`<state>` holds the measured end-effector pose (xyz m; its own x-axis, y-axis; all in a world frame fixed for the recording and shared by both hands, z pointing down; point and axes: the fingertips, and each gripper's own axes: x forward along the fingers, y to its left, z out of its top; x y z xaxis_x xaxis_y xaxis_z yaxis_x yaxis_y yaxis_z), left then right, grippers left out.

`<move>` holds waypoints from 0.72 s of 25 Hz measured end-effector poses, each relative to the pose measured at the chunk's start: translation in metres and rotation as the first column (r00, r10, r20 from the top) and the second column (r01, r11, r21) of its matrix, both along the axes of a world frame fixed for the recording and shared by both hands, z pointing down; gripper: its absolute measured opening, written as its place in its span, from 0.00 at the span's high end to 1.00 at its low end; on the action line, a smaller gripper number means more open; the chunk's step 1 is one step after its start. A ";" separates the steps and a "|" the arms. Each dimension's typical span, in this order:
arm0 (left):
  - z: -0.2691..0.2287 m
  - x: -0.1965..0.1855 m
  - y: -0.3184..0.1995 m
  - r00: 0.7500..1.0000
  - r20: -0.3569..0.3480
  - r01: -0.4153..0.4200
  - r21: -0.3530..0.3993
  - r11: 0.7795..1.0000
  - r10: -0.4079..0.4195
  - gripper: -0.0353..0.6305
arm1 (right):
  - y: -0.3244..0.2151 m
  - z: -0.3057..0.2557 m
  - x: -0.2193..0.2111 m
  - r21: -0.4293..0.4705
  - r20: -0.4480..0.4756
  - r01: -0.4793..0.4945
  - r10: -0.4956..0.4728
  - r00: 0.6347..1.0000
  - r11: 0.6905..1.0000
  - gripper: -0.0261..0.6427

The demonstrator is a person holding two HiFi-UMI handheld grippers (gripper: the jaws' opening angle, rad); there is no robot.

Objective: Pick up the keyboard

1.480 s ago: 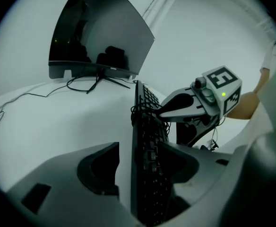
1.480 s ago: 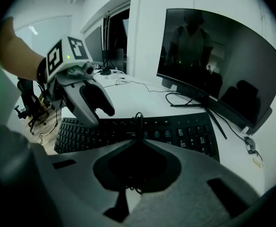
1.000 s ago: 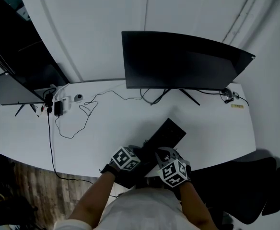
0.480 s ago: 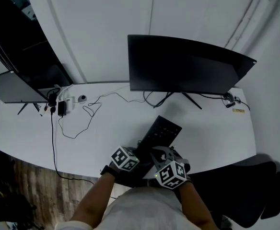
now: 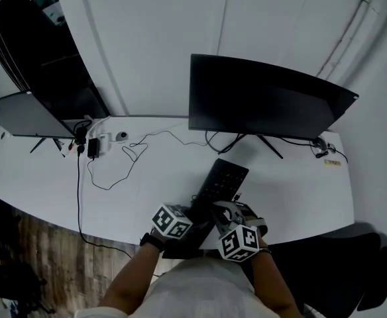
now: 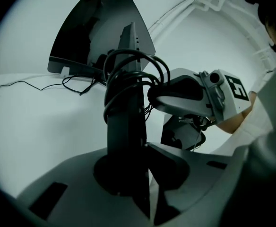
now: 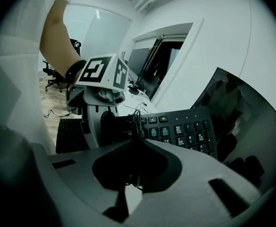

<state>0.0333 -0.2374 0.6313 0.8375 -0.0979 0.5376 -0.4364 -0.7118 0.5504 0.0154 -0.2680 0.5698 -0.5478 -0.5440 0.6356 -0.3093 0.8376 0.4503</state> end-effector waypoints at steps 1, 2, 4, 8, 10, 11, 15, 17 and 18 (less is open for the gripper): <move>-0.002 -0.001 -0.001 1.000 0.001 0.010 0.003 1.000 -0.010 0.85 | 0.000 -0.001 0.000 0.008 -0.006 0.003 -0.003 1.000 1.000 0.93; -0.004 -0.003 -0.001 1.000 0.000 0.018 0.008 1.000 -0.018 0.85 | -0.001 -0.003 0.000 0.015 -0.011 0.003 -0.003 1.000 1.000 0.91; -0.005 -0.004 -0.002 1.000 -0.005 0.022 0.017 1.000 -0.022 0.85 | -0.003 -0.007 0.002 0.022 -0.007 -0.008 0.008 1.000 1.000 0.87; -0.020 -0.008 -0.009 0.999 -0.027 0.045 0.049 0.998 -0.044 0.85 | -0.009 -0.023 0.010 0.007 0.082 -0.072 0.071 0.994 0.997 0.84; -0.031 -0.011 -0.015 0.997 -0.041 0.069 0.070 0.995 -0.066 0.85 | -0.012 -0.031 0.015 -0.006 0.136 -0.107 0.106 0.985 0.994 0.84; -0.036 -0.014 -0.018 0.996 -0.050 0.082 0.080 0.993 -0.078 0.85 | -0.014 -0.036 0.018 -0.015 0.166 -0.124 0.125 0.978 0.992 0.84; -0.061 -0.030 -0.029 0.987 -0.079 0.149 0.143 0.978 -0.139 0.85 | -0.019 -0.058 0.033 -0.082 0.340 -0.200 0.216 0.915 0.976 0.84; -0.077 -0.041 -0.036 0.979 -0.091 0.198 0.189 0.962 -0.184 0.85 | -0.024 -0.071 0.042 -0.124 0.431 -0.241 0.271 0.861 0.963 0.85; -0.086 -0.047 -0.040 0.972 -0.100 0.228 0.212 0.950 -0.211 0.85 | -0.027 -0.075 0.047 -0.141 0.465 -0.262 0.297 0.834 0.955 0.85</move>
<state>-0.0141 -0.2770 0.5450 0.8189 -0.3929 0.4184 -0.5593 -0.7101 0.4277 0.0625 -0.2954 0.4951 -0.6232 -0.6846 0.3780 -0.6959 0.7060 0.1315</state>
